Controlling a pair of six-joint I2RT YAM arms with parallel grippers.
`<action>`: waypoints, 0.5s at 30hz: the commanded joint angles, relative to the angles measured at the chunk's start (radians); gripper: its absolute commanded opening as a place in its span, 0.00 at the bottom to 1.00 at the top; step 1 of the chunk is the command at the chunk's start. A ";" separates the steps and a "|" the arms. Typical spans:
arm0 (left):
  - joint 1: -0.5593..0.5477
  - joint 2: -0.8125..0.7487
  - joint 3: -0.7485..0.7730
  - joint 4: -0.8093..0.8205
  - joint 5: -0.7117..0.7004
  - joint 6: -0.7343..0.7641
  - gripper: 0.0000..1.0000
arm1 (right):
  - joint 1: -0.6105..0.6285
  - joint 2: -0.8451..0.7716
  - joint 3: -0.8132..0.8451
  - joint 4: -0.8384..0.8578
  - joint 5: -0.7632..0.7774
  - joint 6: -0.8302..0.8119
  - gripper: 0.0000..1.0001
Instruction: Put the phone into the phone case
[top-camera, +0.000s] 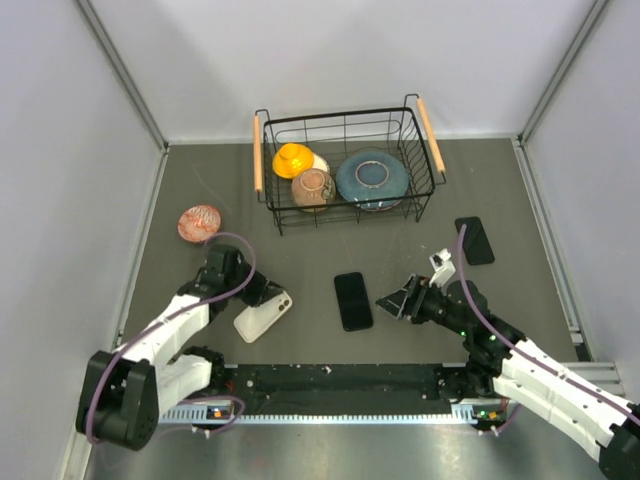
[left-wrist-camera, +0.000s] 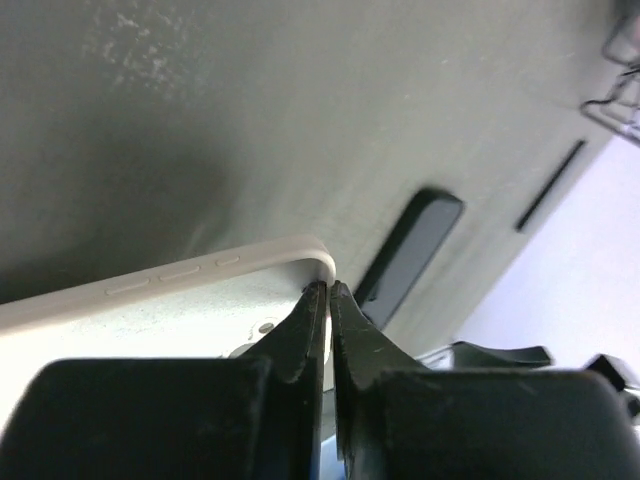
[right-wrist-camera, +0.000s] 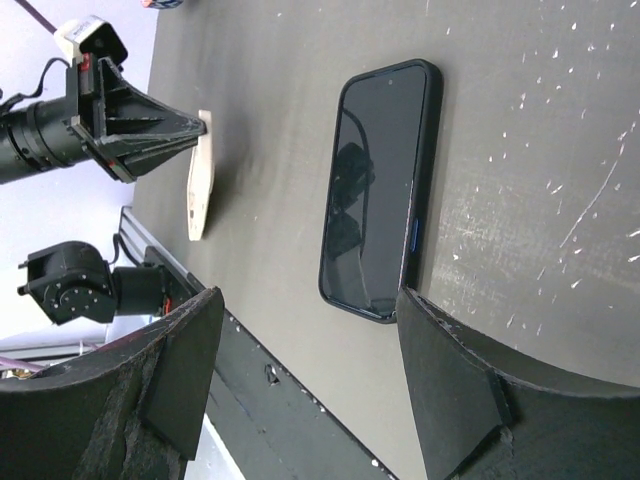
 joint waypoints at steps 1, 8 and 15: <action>-0.003 -0.092 -0.075 0.249 0.039 -0.183 0.40 | -0.008 -0.011 0.021 0.020 0.018 -0.022 0.69; -0.003 -0.056 0.215 -0.088 -0.117 0.295 0.86 | -0.008 -0.022 0.059 -0.072 0.036 -0.048 0.69; -0.003 0.102 0.396 -0.355 -0.252 0.766 0.79 | -0.008 -0.102 0.074 -0.132 0.073 -0.065 0.70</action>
